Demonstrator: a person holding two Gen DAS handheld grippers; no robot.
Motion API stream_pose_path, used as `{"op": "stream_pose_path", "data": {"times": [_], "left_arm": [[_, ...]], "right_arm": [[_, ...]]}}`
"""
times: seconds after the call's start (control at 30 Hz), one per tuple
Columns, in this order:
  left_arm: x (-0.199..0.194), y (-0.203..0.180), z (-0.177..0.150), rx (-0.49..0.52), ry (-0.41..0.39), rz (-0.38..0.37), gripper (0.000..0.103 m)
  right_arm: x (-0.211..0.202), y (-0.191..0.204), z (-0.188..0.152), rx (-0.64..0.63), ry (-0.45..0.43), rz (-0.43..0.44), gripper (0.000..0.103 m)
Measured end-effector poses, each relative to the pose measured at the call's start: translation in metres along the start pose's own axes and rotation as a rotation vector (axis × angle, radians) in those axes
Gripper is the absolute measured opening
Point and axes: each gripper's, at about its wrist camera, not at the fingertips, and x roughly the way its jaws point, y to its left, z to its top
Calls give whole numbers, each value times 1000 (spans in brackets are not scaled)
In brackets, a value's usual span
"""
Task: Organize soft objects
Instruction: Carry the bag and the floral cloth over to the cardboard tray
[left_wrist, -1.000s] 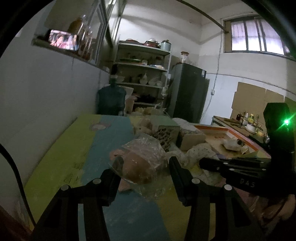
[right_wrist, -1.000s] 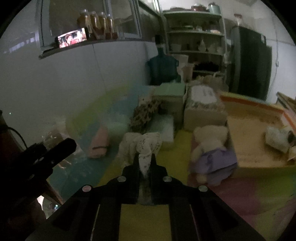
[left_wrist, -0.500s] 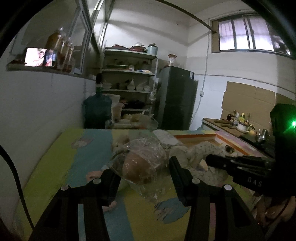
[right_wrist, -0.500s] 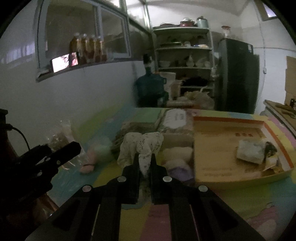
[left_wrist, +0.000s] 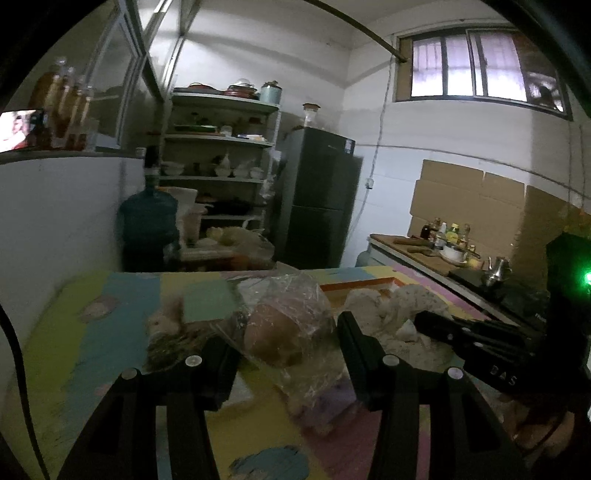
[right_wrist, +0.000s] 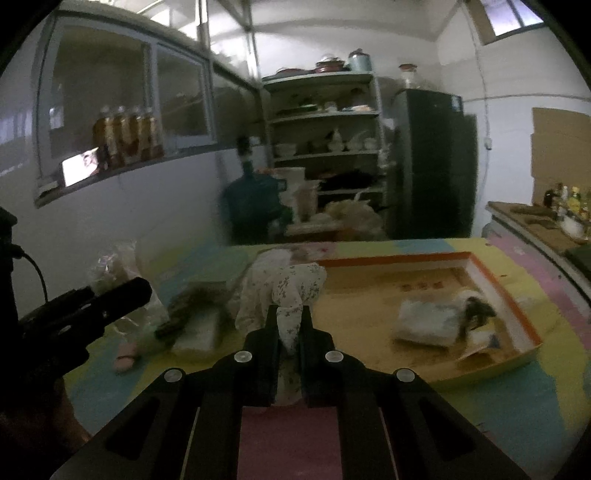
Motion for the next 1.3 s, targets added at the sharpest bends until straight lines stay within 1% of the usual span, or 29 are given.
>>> {"op": "stream_pose_path", "data": {"times": [0.1,0.23,0.33,0.53,0.67,0.8,0.97,1.2,1.3], "left_arm": [[16,-11,8,-5,5,-21,51],[34,-27,15,-9,6,-23,51],[50,-38,21,-17,11,-41,51],[83,-55,31,-42,42,-70,51],[110,-67,35,-68,89,-97,51],[131,-78,38,-69,114,-102,51],[158,-93,43,-45,135,-88,51],[199,-106,44,-61,206,-97,51],[219,-104,43,-98,256,-105,51]], "right_arm": [[-5,-19,3,20,-19,-39,8],[-7,-46,6,48,-35,-84,9],[-6,-64,10,63,-46,-113,9],[2,-98,20,64,-72,-156,9],[9,-118,26,69,-82,-170,9],[16,-140,32,83,-83,-170,9],[36,-167,35,121,-61,-132,9],[68,-190,35,144,-8,-114,9],[82,-198,36,162,23,-91,9]]}}
